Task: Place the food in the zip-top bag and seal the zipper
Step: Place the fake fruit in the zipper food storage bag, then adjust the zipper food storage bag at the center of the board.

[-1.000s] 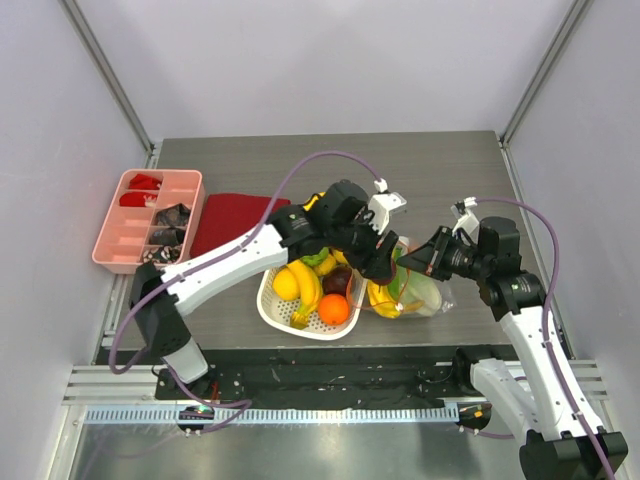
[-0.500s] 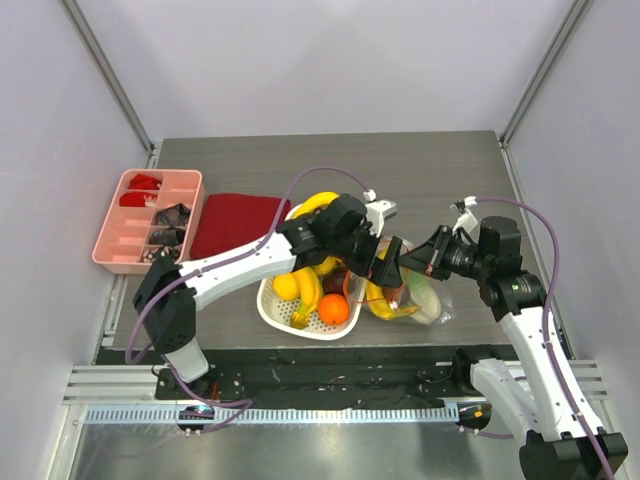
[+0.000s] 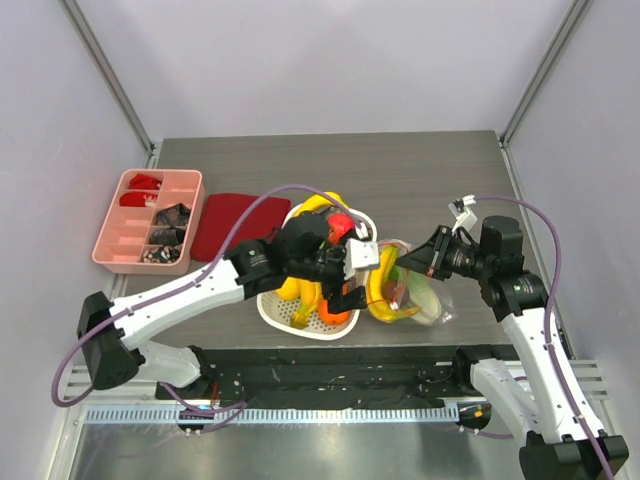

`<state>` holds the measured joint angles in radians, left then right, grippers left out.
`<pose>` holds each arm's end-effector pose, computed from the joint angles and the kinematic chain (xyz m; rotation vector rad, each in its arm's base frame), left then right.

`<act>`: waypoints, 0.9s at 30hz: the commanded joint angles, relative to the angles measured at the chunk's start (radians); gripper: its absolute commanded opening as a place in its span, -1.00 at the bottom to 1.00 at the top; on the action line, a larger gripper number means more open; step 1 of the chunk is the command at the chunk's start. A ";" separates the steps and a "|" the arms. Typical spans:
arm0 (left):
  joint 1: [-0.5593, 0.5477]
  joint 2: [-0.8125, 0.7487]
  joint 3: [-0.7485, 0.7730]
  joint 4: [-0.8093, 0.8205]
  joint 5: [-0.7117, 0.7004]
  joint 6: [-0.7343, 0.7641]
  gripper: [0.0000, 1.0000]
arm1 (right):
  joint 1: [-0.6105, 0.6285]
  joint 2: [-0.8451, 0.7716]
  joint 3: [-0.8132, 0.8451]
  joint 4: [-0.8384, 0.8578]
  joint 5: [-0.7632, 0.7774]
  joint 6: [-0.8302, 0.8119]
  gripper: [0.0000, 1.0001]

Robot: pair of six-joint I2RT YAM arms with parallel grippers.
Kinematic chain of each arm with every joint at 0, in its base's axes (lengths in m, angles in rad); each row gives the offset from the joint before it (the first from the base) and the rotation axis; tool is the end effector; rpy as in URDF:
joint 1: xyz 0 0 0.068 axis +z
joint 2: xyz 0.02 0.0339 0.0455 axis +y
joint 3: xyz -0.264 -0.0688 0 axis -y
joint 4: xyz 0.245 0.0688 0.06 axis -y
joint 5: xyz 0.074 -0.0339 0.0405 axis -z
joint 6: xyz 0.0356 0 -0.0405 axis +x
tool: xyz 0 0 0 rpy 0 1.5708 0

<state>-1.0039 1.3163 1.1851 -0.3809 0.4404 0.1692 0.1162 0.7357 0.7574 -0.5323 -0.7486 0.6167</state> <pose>0.1466 -0.2586 0.3444 1.4291 1.6400 -0.9528 0.1514 0.0421 0.3071 0.0518 2.1585 1.2135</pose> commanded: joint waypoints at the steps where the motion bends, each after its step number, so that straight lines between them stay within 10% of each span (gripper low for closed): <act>1: -0.024 0.063 -0.001 -0.035 0.018 0.341 0.72 | 0.004 -0.002 0.085 0.011 -0.034 -0.086 -0.98; 14: -0.176 0.242 0.044 0.077 -0.043 0.339 0.38 | 0.003 0.042 0.151 -0.098 0.012 -0.248 -0.98; 20: -0.185 0.281 0.122 0.071 -0.081 0.271 -1.00 | 0.005 0.085 0.201 -0.121 0.015 -0.365 -0.95; 27: -0.113 0.330 0.198 0.143 -0.049 0.000 -1.00 | 0.005 0.159 0.344 -0.239 0.067 -0.632 0.70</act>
<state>-1.1683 1.6180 1.2964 -0.3344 0.3630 0.3573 0.1162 0.8738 0.9745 -0.7048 -0.7235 0.1822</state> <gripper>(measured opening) 0.021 0.678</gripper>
